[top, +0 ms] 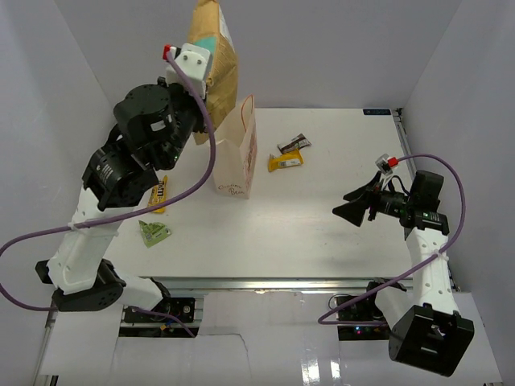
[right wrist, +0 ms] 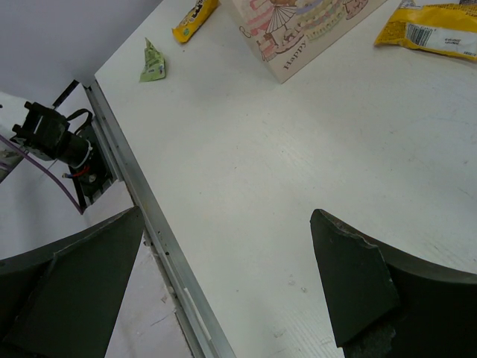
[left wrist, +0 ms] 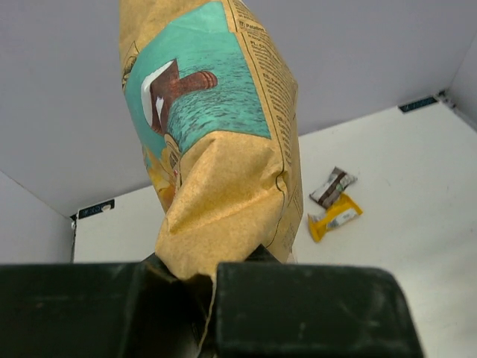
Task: Place the snacks into the paper bag
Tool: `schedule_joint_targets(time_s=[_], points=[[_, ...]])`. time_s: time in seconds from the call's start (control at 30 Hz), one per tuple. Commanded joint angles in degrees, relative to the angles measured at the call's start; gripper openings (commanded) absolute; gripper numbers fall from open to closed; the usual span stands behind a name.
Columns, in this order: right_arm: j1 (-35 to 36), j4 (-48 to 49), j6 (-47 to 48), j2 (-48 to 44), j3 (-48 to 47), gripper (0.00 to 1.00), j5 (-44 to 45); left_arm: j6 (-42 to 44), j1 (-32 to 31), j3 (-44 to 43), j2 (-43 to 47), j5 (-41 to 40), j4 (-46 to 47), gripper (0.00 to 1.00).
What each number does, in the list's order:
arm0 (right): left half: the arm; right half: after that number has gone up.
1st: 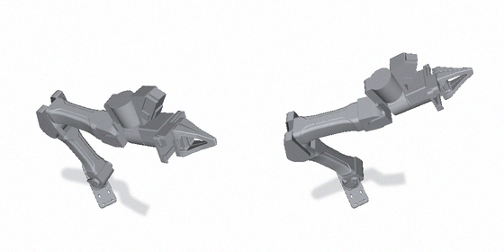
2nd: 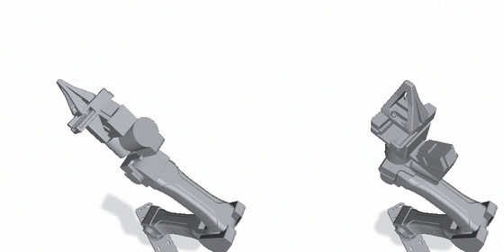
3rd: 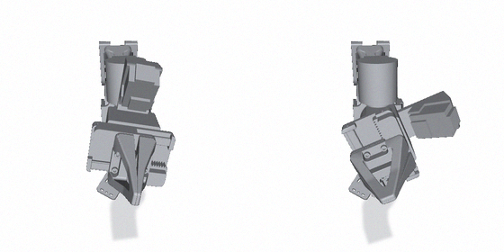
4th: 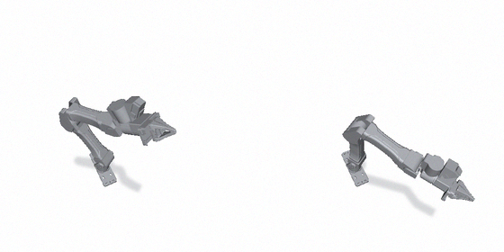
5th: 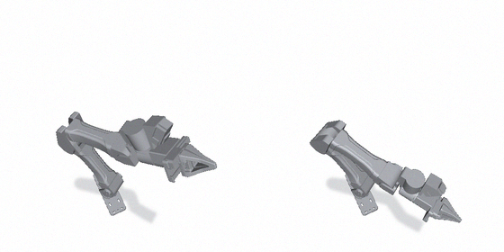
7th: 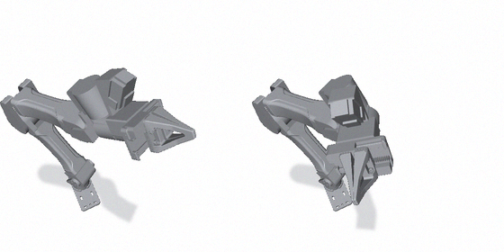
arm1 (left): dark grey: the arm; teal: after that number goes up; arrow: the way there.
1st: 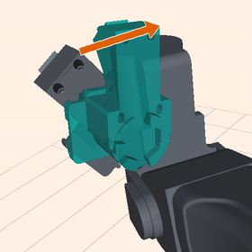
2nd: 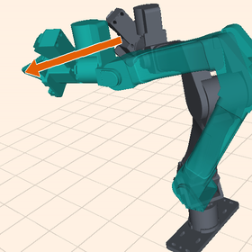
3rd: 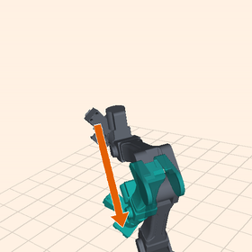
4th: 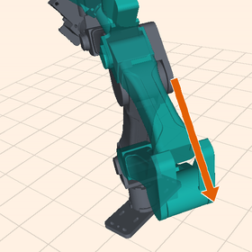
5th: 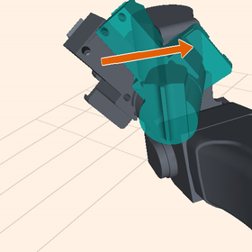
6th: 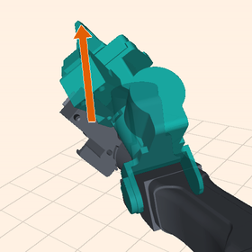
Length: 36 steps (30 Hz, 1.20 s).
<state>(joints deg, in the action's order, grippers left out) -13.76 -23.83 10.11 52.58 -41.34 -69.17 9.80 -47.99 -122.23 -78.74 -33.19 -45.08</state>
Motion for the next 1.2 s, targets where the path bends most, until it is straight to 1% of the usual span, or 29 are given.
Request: schedule_joint_targets(time_s=[0.0, 0.13, 0.2, 0.43, 0.6, 0.73, 0.9, 0.93, 1.0, 1.07, 1.13, 1.17], points=[[-0.04, 1.16, 1.76, 0.94, 0.39, 0.98, -1.06, -1.27, 0.61, -0.19, -1.68, 2.25, -4.13, 0.00], [-0.04, 1.25, 2.54, 1.83, 0.56, 0.98, -1.41, -4.08, 2.11, 0.24, -2.38, 5.67, -7.30, 0.00], [-0.04, 1.33, 2.55, 2.00, 0.91, 0.98, -1.41, -6.81, 2.81, 0.68, -2.47, 8.48, -9.31, 0.00], [-0.04, 1.86, 2.81, 1.48, 1.70, 0.98, -1.59, -15.60, 5.09, 2.87, -2.30, 13.49, -14.07, 0.00], [-0.04, 2.48, 2.81, 1.30, 2.41, 0.98, -1.94, -21.48, 6.41, -0.63, -4.05, 16.92, -19.34, 0.00], [-0.04, 4.58, 1.58, 1.48, 3.63, 0.98, -2.20, -25.18, 7.55, -0.90, -4.32, 18.94, -21.45, 0.00], [-0.04, 6.52, 0.18, 1.13, 4.87, 0.98, -2.29, -28.69, 10.80, -0.46, -5.72, 24.29, -21.98, 0.01], [-0.04, 6.52, 0.17, 1.12, 4.95, 0.98, -2.29, -29.31, 11.51, -0.55, -6.25, 24.31, -22.07, 0.02], [-0.04, 6.87, 0.26, 0.95, 5.22, 0.98, -2.29, -30.54, 14.05, -0.55, -7.65, 27.90, -21.98, 0.02], [-0.04, 7.05, 0.17, 0.69, 5.48, 0.98, -2.20, -32.12, 17.04, -0.64, -8.79, 31.58, -21.72, 0.04], [-0.04, 7.40, 0.00, 0.42, 5.74, 0.98, -2.38, -32.83, 20.02, -0.64, -9.50, 33.79, -21.37, 0.04], [-0.04, 7.57, -0.35, 0.33, 5.83, 0.98, -2.46, -33.35, 21.08, -0.64, -9.76, 37.20, -20.93, 0.05]])
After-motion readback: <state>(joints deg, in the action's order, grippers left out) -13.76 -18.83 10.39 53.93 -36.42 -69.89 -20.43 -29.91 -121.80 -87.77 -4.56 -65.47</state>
